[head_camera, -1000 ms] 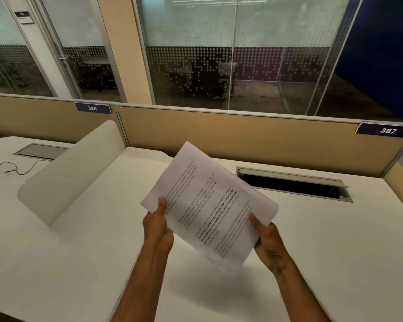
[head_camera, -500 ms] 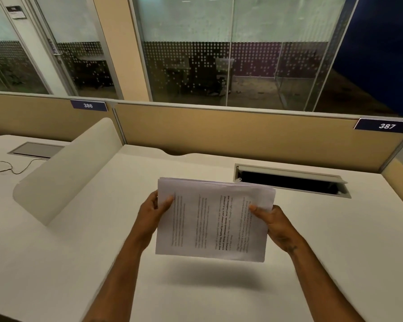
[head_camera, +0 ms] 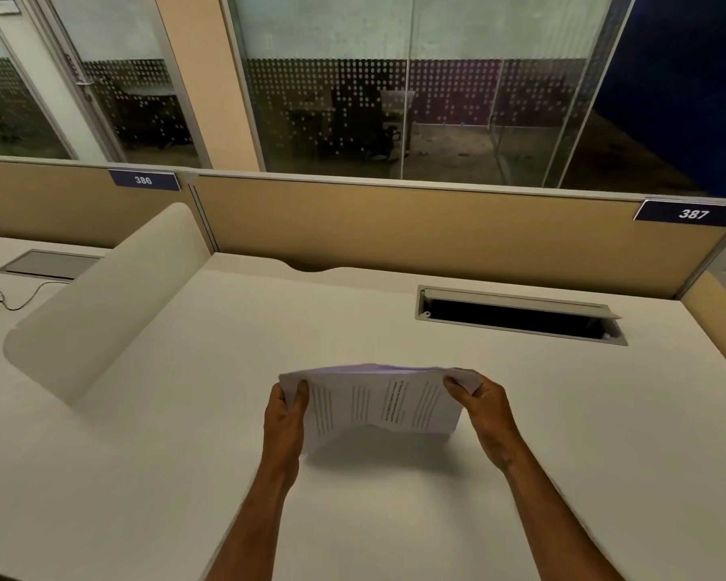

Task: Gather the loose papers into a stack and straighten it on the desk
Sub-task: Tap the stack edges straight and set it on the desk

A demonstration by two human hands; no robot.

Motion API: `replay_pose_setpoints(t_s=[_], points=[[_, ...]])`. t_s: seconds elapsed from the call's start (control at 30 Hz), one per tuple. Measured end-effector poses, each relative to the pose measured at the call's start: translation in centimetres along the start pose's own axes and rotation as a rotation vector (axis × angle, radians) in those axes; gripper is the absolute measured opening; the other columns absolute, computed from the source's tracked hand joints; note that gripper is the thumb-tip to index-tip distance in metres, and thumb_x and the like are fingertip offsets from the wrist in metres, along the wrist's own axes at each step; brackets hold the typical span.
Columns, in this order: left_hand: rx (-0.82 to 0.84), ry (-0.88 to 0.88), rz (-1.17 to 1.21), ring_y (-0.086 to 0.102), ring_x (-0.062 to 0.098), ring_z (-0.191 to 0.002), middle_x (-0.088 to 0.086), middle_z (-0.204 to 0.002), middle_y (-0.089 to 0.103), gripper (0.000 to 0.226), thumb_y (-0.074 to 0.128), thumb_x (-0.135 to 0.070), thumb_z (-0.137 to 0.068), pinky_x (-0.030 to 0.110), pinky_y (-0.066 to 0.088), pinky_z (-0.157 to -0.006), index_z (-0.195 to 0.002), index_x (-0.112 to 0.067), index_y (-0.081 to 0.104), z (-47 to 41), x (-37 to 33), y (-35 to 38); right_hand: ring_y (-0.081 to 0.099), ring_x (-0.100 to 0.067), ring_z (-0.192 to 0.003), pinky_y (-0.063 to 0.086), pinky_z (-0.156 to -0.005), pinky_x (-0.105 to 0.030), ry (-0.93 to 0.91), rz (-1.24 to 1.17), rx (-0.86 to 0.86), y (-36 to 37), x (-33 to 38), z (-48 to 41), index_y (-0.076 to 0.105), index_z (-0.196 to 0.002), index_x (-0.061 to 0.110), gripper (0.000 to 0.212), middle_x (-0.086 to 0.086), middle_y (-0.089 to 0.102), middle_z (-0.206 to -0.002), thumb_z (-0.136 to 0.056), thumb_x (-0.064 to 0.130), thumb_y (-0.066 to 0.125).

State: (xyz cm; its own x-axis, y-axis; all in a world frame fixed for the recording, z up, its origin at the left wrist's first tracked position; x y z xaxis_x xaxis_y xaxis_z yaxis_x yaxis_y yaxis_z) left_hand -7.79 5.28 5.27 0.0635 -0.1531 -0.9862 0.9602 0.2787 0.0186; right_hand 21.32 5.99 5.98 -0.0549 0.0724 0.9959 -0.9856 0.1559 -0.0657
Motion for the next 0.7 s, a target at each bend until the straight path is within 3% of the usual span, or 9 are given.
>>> replay_pose_setpoints(t_s=[0.1,0.17,0.33,0.4,0.53,0.63,0.7], points=[[-0.045,0.008,0.024,0.063,0.021,-0.091,0.007,-0.104,0.067,0.057,0.059,-0.061,-0.086,0.031,0.051,-0.070,-0.116,-0.013,0.058,0.0,-0.3,0.0,0.069,-0.012,-0.081,0.057,-0.062,-0.019,-0.001,-0.024,-0.011,0.7,0.3,0.2,0.067,-0.106,0.025,0.035,0.001,0.073,-0.095,-0.082,0.050,0.063],[-0.074,0.020,0.053,0.060,0.019,-0.086,0.005,-0.097,0.064,0.057,0.056,-0.061,-0.088,0.030,0.048,-0.068,-0.111,-0.008,0.057,-0.2,-1.2,0.3,0.069,-0.012,-0.078,0.057,-0.059,-0.020,-0.008,-0.025,-0.051,1.1,0.2,0.0,0.068,-0.104,0.022,0.049,0.002,0.073,-0.090,-0.076,0.061,0.061],[-0.132,-0.046,0.116,0.054,0.019,-0.071,0.004,-0.081,0.057,0.046,0.050,-0.058,-0.095,0.031,0.040,-0.062,-0.084,-0.013,0.052,-0.9,-2.4,1.3,0.066,-0.015,-0.073,0.052,-0.056,-0.020,0.028,-0.020,-0.105,1.7,-0.2,-0.4,0.068,-0.102,0.014,0.053,-0.006,0.071,-0.086,-0.087,0.062,0.051],[-0.172,-0.070,0.115,0.054,0.019,-0.070,0.002,-0.078,0.057,0.043,0.052,-0.054,-0.096,0.030,0.039,-0.061,-0.081,-0.013,0.050,-1.1,-2.4,1.5,0.063,-0.014,-0.069,0.049,-0.054,-0.018,0.053,-0.031,-0.108,1.8,-0.1,-0.5,0.067,-0.099,0.008,0.048,-0.006,0.068,-0.081,-0.096,0.052,0.048],[-0.226,-0.098,0.105,0.050,0.017,-0.069,0.001,-0.076,0.054,0.031,0.051,-0.039,-0.100,0.028,0.036,-0.060,-0.083,-0.013,0.052,-1.0,-2.8,1.9,0.062,-0.018,-0.073,0.047,-0.060,-0.024,0.057,-0.025,-0.111,1.8,0.2,-0.5,0.069,-0.098,0.009,0.050,-0.009,0.069,-0.083,-0.095,0.053,0.045],[-0.155,-0.061,0.095,0.051,0.016,-0.076,0.000,-0.084,0.055,0.031,0.052,-0.044,-0.098,0.029,0.038,-0.065,-0.090,-0.015,0.053,-1.0,-2.3,1.4,0.066,-0.017,-0.077,0.052,-0.059,-0.021,0.008,0.041,-0.079,1.5,0.3,-0.5,0.069,-0.100,0.015,0.068,-0.004,0.071,-0.086,-0.072,0.075,0.053],[-0.064,0.005,0.059,0.053,0.017,-0.084,0.001,-0.092,0.058,0.045,0.056,-0.056,-0.088,0.030,0.041,-0.070,-0.096,-0.012,0.053,-0.9,-1.8,0.9,0.068,-0.023,-0.085,0.055,-0.063,-0.024,-0.009,0.069,-0.066,1.2,0.1,-0.5,0.068,-0.101,0.021,0.066,-0.004,0.073,-0.091,-0.064,0.075,0.059]])
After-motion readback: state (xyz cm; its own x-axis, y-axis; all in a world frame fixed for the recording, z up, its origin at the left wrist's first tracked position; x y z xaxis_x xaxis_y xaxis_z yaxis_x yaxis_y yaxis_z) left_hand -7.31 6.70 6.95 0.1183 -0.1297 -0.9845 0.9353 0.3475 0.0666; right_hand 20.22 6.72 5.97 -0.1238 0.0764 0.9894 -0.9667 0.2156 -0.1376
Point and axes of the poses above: each hand's wrist, its own z-axis away from the middle knuckle, its own y-axis out of the palm, x = y × z, the point moved 1 cm from there along -z, towards the middle knuckle
